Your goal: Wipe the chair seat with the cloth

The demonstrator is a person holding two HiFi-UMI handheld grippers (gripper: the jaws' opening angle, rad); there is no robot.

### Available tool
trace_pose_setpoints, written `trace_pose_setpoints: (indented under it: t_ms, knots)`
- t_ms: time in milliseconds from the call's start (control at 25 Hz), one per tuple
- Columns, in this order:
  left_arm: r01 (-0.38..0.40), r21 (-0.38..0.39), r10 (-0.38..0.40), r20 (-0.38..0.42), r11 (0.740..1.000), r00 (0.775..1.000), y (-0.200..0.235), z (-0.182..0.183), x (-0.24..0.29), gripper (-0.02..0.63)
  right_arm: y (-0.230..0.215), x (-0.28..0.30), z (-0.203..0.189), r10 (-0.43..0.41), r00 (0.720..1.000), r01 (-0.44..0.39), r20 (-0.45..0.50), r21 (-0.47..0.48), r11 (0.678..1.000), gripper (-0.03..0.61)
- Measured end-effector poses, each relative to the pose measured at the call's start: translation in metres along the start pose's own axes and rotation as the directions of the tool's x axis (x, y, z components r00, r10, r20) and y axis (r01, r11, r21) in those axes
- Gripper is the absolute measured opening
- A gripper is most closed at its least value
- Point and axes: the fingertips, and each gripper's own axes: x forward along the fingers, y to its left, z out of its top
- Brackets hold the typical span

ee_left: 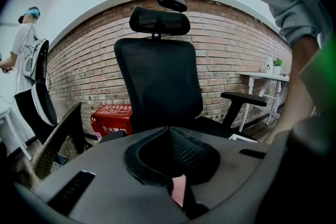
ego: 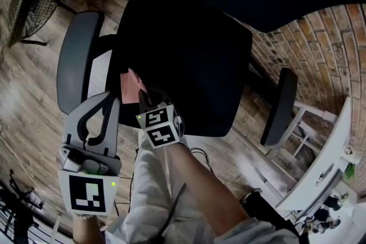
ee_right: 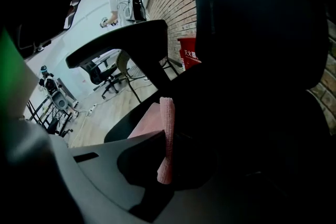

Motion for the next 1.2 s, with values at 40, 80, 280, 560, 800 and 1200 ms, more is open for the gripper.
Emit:
trace_pose_setpoints:
  t_ms: [40, 80, 280, 560, 800, 1200]
  knots:
    - [0.009, 0.008, -0.009, 0.001, 1.0, 1.0, -0.003, 0.002, 0.002, 0.018, -0.007, -0.003, -0.005, -0.016, 1.0, 0.016, -0.003, 0.012, 1.0, 0.055]
    - [0.016, 0.013, -0.016, 0.003, 1.0, 1.0, -0.006, 0.004, 0.003, 0.018, -0.014, -0.007, -0.01, -0.033, 0.999, 0.033, -0.004, 0.029, 0.999, 0.055]
    - [0.058, 0.043, -0.058, 0.008, 0.997, 0.998, -0.022, 0.014, 0.013, 0.018, -0.058, -0.033, -0.036, -0.132, 0.991, 0.132, -0.01, 0.124, 0.983, 0.055]
    - [0.146, 0.108, -0.148, 0.012, 0.983, 0.989, -0.055, 0.026, 0.031, 0.018, -0.107, -0.076, -0.076, -0.238, 0.97, 0.241, -0.038, 0.17, 0.955, 0.055]
    - [0.194, 0.131, -0.197, 0.01, 0.972, 0.98, -0.08, 0.033, 0.043, 0.018, -0.148, -0.116, -0.112, -0.33, 0.941, 0.338, -0.075, 0.216, 0.916, 0.055]
    - [0.234, 0.167, -0.24, 0.016, 0.958, 0.971, -0.102, 0.044, 0.055, 0.018, -0.207, -0.185, -0.169, -0.477, 0.869, 0.495, -0.136, 0.287, 0.82, 0.055]
